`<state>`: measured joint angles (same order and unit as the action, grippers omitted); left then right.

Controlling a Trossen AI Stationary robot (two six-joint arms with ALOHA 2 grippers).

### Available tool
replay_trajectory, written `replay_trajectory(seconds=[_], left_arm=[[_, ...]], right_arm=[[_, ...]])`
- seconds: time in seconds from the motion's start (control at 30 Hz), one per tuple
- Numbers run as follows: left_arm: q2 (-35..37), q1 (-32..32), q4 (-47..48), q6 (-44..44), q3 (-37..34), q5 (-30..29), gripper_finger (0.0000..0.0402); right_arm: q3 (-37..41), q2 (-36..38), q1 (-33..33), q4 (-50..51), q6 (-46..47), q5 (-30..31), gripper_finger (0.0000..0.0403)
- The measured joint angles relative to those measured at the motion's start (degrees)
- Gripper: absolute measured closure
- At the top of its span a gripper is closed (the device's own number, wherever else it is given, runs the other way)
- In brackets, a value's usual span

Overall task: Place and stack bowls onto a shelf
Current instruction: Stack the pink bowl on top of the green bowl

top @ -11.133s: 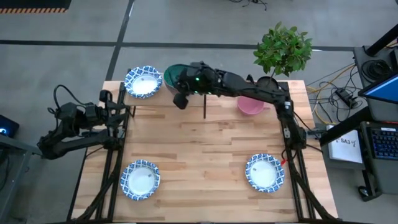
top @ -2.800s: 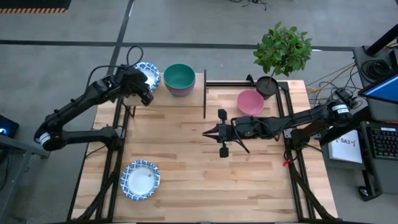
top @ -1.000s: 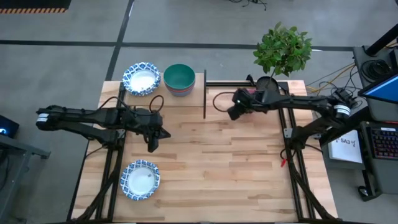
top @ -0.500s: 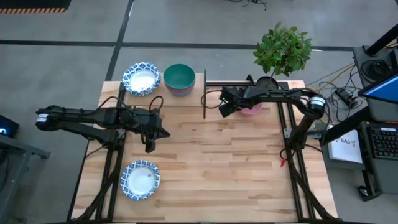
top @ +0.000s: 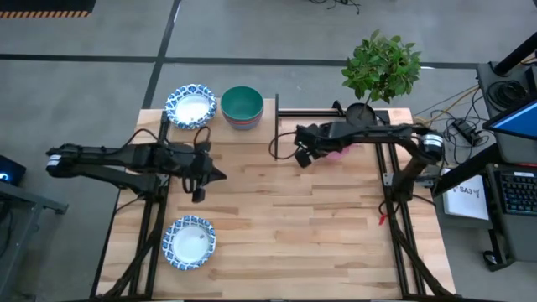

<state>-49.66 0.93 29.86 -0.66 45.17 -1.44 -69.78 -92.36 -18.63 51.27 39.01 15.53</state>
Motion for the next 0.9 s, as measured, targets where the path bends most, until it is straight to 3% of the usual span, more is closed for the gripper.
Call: replay_trajectory(seconds=[0.17, 0.37, 0.6, 0.77, 0.9], left_arm=[[4.2, 0.0, 0.0, -4.5, 0.0, -4.2, 0.0402], [8.7, 0.0, -2.2, -8.4, 0.0, -5.6, 0.0402], [12.3, 0.0, -3.4, -8.9, 0.0, -5.7, 0.0402], [14.3, 0.0, -3.4, -6.4, -0.8, -5.7, 0.0402], [15.2, 0.0, -3.3, -5.2, -1.5, -5.7, 0.0402]], right_arm=[[-5.6, 5.9, 7.8, -0.2, -5.9, 2.7, 0.0393], [-12.8, 8.8, 15.2, -9.1, -23.9, 23.0, 0.0394], [-18.2, 6.2, 13.3, -28.0, -49.4, 16.8, 0.0394], [-22.2, 3.0, 11.3, -31.0, -60.3, 9.2, 0.0394], [-25.4, -0.7, 10.1, -30.9, -65.1, 8.1, 0.0394]])
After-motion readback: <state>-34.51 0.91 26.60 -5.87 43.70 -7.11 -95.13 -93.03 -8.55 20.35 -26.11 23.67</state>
